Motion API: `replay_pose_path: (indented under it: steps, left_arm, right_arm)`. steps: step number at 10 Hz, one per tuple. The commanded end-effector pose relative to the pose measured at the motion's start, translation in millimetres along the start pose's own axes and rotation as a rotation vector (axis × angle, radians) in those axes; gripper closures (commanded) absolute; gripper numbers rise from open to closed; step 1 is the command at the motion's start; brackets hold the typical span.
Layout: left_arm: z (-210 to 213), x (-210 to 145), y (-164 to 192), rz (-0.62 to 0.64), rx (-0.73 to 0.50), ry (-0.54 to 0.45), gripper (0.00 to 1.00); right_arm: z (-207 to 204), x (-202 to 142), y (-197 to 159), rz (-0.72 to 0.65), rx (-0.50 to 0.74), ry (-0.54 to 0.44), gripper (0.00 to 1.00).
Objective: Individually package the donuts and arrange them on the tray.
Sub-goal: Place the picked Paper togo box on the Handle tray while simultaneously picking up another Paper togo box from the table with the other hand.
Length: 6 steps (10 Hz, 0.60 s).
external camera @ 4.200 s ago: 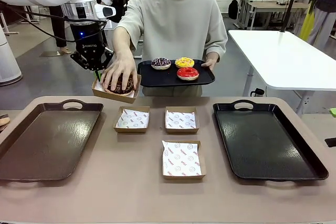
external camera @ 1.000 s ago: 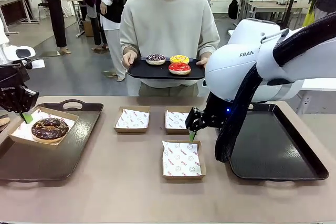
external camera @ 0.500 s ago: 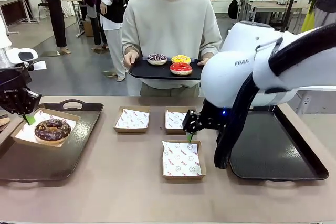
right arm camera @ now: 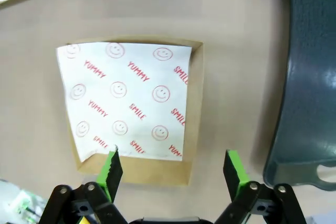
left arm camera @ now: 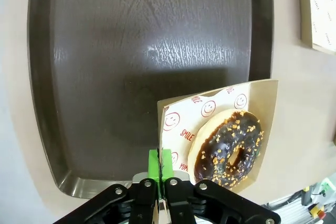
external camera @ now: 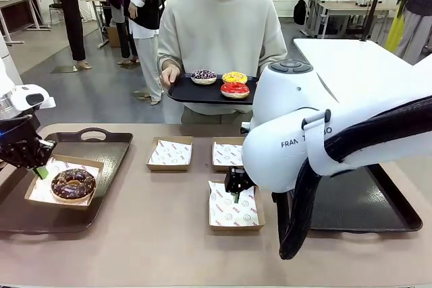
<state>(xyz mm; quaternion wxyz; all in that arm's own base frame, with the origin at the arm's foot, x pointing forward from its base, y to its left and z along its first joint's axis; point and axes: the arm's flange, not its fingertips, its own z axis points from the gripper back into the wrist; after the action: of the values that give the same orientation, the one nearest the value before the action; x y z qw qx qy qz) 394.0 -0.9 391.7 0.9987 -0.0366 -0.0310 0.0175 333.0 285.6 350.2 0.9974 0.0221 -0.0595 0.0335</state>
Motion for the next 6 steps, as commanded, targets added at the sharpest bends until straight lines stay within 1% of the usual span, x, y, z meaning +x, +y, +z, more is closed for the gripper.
replay_pose_path:
  steps: [1, 2, 6]
  left_arm:
    - [-6.3, -5.5, -1.6, 0.005, 0.058, -0.007, 0.99]
    - [-10.8, -4.5, -1.4, 0.002, 0.067, -0.002, 0.99]
    - [-23.4, 2.1, -0.1, 0.001, 0.07, 0.017, 0.99]
  right_arm:
    - [-22.7, 9.6, -0.3, -0.047, -0.024, -0.006, 0.0]
    - [-31.3, 10.6, -1.3, -0.051, -0.025, -0.003, 0.0]
    - [-38.6, 15.5, -4.0, -0.057, -0.015, -0.003, 0.0]
